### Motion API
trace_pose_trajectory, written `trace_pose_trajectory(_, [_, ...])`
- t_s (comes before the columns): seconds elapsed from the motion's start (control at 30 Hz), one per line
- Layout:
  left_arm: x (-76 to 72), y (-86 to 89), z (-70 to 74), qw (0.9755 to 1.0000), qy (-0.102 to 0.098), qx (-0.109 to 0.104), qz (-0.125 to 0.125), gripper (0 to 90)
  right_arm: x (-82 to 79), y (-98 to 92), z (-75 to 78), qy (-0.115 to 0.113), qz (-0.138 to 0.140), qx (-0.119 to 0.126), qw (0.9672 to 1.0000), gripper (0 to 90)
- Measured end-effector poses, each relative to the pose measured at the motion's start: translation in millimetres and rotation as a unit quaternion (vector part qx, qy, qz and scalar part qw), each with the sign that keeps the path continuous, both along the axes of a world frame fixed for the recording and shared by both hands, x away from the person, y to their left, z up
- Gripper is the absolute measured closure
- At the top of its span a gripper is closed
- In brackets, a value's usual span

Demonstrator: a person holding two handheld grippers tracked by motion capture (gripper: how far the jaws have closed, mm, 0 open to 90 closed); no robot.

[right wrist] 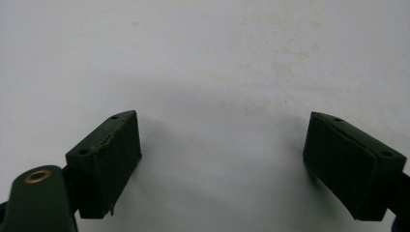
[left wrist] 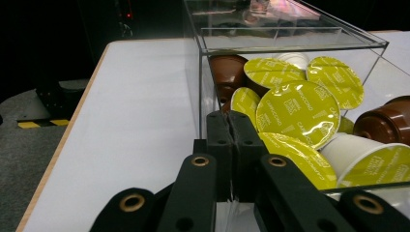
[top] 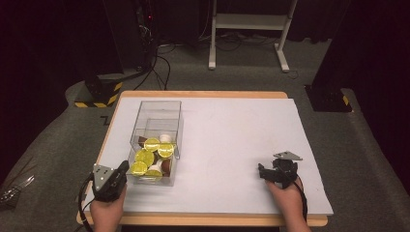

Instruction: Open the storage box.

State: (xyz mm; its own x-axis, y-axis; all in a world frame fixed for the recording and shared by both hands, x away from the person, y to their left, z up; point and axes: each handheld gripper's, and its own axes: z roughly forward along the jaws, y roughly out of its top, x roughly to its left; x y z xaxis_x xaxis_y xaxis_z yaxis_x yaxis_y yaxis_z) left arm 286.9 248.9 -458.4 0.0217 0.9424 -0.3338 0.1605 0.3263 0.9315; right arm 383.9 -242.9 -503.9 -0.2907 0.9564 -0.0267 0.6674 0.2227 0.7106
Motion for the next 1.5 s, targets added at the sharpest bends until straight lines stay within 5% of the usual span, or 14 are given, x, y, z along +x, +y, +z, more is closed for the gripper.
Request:
trace_pose_trajectory(1.1, [-15.4, -1.0, 0.3, 1.0, -0.001, -0.004, -0.003, 87.3, 0.0, 0.0, 0.0, 0.0, 0.0, -0.001, 1.0, 13.5])
trace_pose_trajectory(1.3, [-17.0, 1.3, 6.5, 0.9998, -0.016, -0.006, -0.013, 70.0, 0.0, 0.0, 0.0, 0.0, 0.0, 0.0, 1.0, 13.5])
trace_pose_trajectory(1.5, [-14.0, 5.1, 13.2, 0.9994, -0.027, 0.005, -0.022, 62.2, -0.1, -0.3, 0.3, 0.0, 0.002, 0.002, 1.0, 15.0])
